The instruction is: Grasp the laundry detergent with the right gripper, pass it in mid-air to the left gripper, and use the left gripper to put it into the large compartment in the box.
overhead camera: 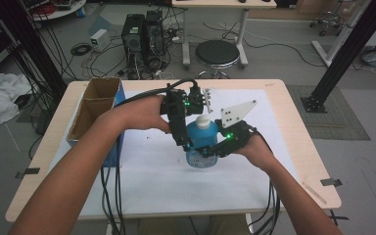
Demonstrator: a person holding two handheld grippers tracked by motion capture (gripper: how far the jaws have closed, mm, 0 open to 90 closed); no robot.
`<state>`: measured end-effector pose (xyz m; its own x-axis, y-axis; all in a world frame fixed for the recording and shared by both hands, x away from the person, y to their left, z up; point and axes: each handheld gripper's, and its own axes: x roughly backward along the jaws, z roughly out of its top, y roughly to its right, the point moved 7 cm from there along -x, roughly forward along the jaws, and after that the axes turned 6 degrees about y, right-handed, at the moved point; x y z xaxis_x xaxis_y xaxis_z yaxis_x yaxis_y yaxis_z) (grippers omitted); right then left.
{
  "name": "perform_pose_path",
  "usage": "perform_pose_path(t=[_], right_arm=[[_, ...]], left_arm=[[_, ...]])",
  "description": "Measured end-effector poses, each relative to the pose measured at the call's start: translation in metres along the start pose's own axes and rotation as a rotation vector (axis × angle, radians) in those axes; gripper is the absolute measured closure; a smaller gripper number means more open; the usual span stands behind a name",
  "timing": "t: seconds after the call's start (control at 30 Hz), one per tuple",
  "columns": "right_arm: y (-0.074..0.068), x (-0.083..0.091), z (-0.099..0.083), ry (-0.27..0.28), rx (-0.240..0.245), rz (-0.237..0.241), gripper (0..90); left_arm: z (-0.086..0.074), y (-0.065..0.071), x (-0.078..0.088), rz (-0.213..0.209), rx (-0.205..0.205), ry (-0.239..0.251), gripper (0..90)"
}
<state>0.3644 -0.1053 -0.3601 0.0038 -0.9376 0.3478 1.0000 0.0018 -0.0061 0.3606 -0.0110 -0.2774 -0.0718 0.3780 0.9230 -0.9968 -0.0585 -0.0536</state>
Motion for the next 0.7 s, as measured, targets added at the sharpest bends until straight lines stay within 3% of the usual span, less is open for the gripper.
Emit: perform_pose_path(t=[0.7], right_arm=[[-0.003,-0.013,0.006,-0.011,0.004,0.021,45.3]], left_arm=[[0.014,-0.003,-0.010,-0.027,-0.007,-0.002,4.7]])
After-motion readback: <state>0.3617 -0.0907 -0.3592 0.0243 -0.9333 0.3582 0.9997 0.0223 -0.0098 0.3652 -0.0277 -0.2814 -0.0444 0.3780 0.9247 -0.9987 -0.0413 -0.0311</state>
